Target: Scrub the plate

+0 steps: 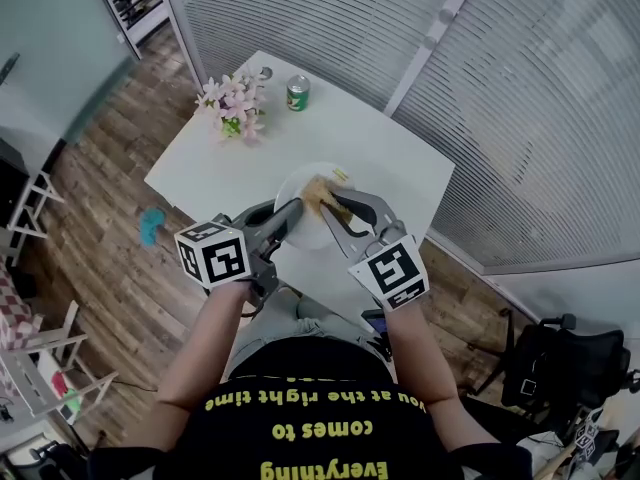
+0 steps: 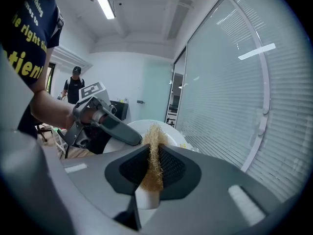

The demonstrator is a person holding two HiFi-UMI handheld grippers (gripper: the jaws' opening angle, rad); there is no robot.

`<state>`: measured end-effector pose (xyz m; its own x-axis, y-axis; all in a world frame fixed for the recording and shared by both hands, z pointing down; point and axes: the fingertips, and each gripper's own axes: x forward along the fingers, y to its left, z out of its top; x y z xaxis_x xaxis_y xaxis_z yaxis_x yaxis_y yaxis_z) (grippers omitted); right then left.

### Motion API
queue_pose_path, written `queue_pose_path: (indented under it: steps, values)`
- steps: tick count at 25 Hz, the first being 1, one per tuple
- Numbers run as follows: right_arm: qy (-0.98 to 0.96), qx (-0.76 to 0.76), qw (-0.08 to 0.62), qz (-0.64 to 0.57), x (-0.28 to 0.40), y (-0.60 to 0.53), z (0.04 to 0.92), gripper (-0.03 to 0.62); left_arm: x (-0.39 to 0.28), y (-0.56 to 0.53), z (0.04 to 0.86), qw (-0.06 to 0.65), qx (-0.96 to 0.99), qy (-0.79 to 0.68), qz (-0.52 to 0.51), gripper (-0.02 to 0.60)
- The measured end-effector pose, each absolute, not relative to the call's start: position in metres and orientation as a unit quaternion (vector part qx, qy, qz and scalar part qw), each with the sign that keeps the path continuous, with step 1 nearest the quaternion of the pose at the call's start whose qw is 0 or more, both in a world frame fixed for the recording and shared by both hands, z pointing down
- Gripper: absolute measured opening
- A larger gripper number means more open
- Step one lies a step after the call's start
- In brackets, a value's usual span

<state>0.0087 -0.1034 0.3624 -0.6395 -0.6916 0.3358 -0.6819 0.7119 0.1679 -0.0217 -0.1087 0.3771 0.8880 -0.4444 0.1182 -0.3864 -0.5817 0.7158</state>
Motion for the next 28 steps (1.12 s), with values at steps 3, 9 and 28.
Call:
queue_pose_path:
  steps: [3,9,28]
  values:
    - [-0.909,0.370,0.190,-0.014,0.002,-0.101,0.363,0.052,-0.024,-0.113,0.377,0.392,0.888,-0.237,-0.041,0.021]
    - [-0.913,0.366,0.181,-0.006,-0.004,-0.102,0.362,0.052,-0.028,-0.121,0.377,0.397,0.884,-0.243,-0.054,0.021]
    - [-0.888,0.416,0.195,-0.008,0.034,-0.121,0.366,0.052,-0.024,-0.118,0.377,0.396,0.887,-0.232,-0.050,0.021]
